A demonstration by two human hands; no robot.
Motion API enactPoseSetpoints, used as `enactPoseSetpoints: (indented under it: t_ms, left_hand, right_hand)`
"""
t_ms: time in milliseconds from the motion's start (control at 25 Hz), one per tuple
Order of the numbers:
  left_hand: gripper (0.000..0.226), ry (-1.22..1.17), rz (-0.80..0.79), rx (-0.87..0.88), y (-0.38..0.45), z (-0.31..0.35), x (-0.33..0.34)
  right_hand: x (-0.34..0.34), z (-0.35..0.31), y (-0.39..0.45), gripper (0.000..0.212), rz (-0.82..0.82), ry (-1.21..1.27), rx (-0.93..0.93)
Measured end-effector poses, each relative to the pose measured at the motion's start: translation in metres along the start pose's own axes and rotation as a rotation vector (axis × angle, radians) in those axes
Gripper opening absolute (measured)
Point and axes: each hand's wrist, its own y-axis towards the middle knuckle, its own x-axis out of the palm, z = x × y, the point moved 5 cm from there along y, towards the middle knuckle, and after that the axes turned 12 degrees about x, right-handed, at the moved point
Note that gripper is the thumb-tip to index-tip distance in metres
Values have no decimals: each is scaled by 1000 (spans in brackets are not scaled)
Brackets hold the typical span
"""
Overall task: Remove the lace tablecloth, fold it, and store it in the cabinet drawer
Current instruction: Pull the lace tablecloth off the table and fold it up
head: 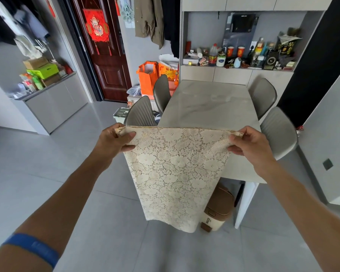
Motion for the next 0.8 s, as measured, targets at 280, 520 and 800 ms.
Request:
enactPoseSetpoints:
  t_ms: [280,520,800]
  left_hand:
    - [3,131,45,189,27,35,39]
    - [8,12,131,283,56,79,92]
    - [11,-67,92,364,152,94,144]
  right_hand:
    - [-32,-53,7,6,228,43,-160]
    - [-75,-94,19,10,395,125,-232]
    - [-99,-129,104,8,447,182,-286]
